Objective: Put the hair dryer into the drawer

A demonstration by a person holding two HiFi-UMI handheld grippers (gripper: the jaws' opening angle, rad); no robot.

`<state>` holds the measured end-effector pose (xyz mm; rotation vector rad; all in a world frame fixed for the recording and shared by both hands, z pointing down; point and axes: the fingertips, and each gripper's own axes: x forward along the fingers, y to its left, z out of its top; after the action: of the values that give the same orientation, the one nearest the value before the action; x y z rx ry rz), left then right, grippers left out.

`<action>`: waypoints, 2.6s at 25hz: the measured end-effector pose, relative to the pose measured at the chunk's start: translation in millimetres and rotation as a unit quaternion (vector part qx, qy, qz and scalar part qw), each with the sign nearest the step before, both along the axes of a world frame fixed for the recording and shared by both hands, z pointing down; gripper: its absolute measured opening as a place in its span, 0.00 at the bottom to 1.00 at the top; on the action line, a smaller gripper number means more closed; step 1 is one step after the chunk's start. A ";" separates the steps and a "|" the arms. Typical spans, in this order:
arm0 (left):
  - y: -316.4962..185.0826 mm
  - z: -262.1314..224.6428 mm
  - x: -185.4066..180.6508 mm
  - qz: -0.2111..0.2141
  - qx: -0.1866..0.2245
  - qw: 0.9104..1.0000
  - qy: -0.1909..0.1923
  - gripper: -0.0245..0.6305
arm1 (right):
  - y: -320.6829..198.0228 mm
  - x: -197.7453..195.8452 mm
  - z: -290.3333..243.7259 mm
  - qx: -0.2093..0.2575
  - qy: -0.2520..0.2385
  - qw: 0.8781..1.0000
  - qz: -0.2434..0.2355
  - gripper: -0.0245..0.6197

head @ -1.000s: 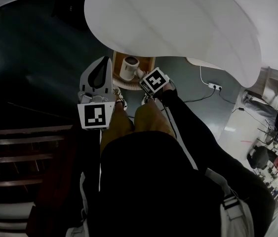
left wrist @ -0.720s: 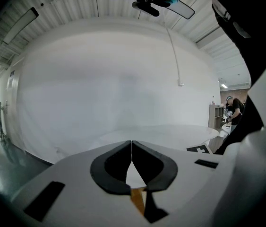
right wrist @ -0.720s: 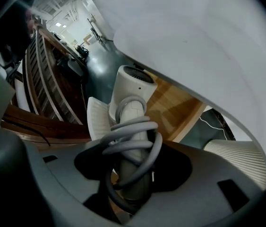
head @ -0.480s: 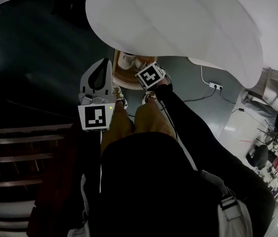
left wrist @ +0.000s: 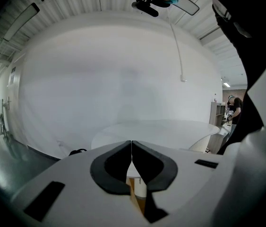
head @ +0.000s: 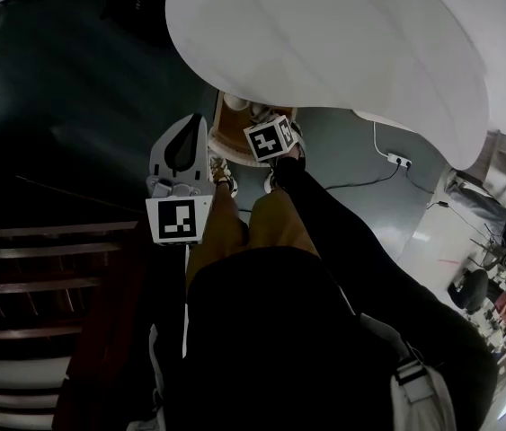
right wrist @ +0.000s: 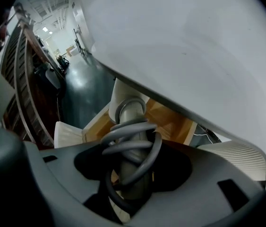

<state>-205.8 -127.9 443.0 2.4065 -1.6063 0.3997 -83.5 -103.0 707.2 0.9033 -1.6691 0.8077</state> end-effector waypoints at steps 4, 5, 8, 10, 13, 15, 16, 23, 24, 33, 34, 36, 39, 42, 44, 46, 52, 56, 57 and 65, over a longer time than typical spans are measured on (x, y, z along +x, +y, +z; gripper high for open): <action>-0.5 5.9 -1.9 -0.002 -0.011 1.000 0.006 0.07 | -9.8 3.0 4.6 0.037 0.028 0.999 -0.006 0.42; -0.8 7.2 -1.9 -0.001 -0.012 1.000 0.005 0.07 | -12.8 3.9 5.3 0.049 0.035 0.998 -0.008 0.42; -2.6 9.9 -0.8 0.004 -0.013 1.000 0.003 0.07 | -19.4 2.6 7.3 0.062 0.035 0.997 -0.004 0.42; -2.6 11.3 -0.3 0.004 -0.016 1.000 0.003 0.07 | -22.8 2.6 11.7 0.061 0.036 0.997 -0.004 0.42; -1.2 13.3 -0.5 0.006 -0.021 1.000 0.002 0.07 | -25.4 2.8 23.4 0.052 0.047 0.997 -0.012 0.42; 0.1 15.5 -0.2 0.009 -0.026 1.000 0.000 0.06 | -26.1 -0.3 28.7 0.045 0.047 0.998 -0.017 0.42; 1.0 16.6 0.0 0.010 -0.028 1.000 -0.002 0.07 | -26.7 -1.4 30.3 0.043 0.047 0.998 -0.020 0.42; 5.9 30.9 1.3 0.022 -0.057 0.998 -0.007 0.07 | -23.8 -2.8 45.5 0.026 0.081 0.996 -0.037 0.42; 4.7 32.3 2.6 0.023 -0.058 0.998 -0.006 0.07 | -21.7 -1.3 50.9 0.012 0.091 0.995 -0.045 0.42; -0.9 32.5 10.0 0.026 -0.052 0.998 0.001 0.07 | -13.8 2.5 45.5 -0.006 0.100 0.992 -0.081 0.48; -0.7 32.7 10.1 0.026 -0.054 0.998 0.001 0.07 | -10.6 2.9 42.5 -0.008 0.096 0.992 -0.086 0.48; -1.5 31.3 10.2 0.028 -0.051 0.998 0.001 0.07 | -2.5 6.4 36.6 -0.020 0.087 0.992 -0.087 0.50; -1.4 29.8 13.9 0.034 -0.048 0.998 0.002 0.07 | 14.2 20.1 31.5 -0.049 0.081 0.992 -0.085 0.52; 1.0 31.9 20.8 0.038 -0.049 0.998 0.006 0.07 | 33.7 42.5 32.7 -0.086 0.081 0.990 -0.079 0.52; -0.2 31.2 25.4 0.040 -0.047 0.998 0.008 0.07 | 43.5 56.2 33.2 -0.109 0.076 0.988 -0.075 0.52; -0.7 31.5 29.3 0.042 -0.049 0.998 0.009 0.07 | 49.3 62.3 33.0 -0.117 0.062 0.987 -0.088 0.48; 2.8 36.4 32.6 0.044 -0.057 0.997 0.008 0.07 | 38.3 41.8 24.1 -0.088 0.002 0.991 -0.098 0.39; 1.7 37.2 32.4 0.045 -0.057 0.997 0.005 0.07 | 22.8 20.8 21.1 -0.063 -0.004 0.993 -0.102 0.38; 1.1 36.6 31.3 0.044 -0.058 0.997 0.007 0.07 | 19.1 18.4 21.8 -0.060 -0.001 0.993 -0.101 0.38; 2.4 43.7 25.7 0.039 -0.067 0.997 0.005 0.07 | -3.1 13.9 44.2 -0.028 0.018 0.996 -0.087 0.40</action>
<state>-180.1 -125.5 486.7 2.3709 -1.4363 0.4930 -69.7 -106.1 751.3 0.7187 -1.6598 0.7119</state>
